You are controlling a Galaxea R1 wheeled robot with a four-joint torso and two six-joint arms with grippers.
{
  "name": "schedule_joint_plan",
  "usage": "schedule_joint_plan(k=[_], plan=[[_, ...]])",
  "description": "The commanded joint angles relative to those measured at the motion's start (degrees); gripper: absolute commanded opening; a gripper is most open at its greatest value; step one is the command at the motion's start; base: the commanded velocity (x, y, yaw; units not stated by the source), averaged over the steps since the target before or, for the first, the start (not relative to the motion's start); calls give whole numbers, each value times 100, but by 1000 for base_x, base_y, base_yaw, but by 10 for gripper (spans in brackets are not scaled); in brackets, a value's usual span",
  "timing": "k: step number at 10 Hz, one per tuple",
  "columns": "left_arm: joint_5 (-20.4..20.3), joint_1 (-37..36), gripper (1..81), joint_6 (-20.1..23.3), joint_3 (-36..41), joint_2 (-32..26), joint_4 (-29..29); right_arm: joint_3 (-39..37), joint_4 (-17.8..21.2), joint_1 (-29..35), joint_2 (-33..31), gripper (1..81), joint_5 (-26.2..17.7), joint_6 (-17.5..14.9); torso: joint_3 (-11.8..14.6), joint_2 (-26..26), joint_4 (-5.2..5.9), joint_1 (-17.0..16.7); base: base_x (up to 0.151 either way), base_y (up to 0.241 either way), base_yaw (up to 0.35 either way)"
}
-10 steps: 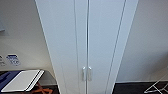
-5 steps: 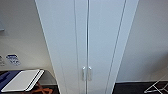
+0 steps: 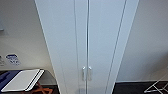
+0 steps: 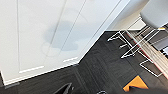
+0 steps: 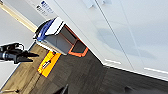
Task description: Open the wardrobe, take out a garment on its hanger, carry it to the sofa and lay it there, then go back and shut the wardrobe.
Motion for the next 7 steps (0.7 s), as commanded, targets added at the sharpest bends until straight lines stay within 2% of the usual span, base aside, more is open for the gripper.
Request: schedule_joint_plan(k=[1,5,7], plan=[[673,-1293,811,-50,178,-109,-6,161,0,1301,-43,811,-484,263,0,0,0,0,0,0,0],[901,-2313,811,-50,-23,217,-401,-322,0,2074,616,811,-598,580,-4,5,0,7,0,0,0],[1270,-2779,811,-50,-288,437,-578,-727,18,2312,969,811,-625,589,-6,7,0,9,0,0,0]])
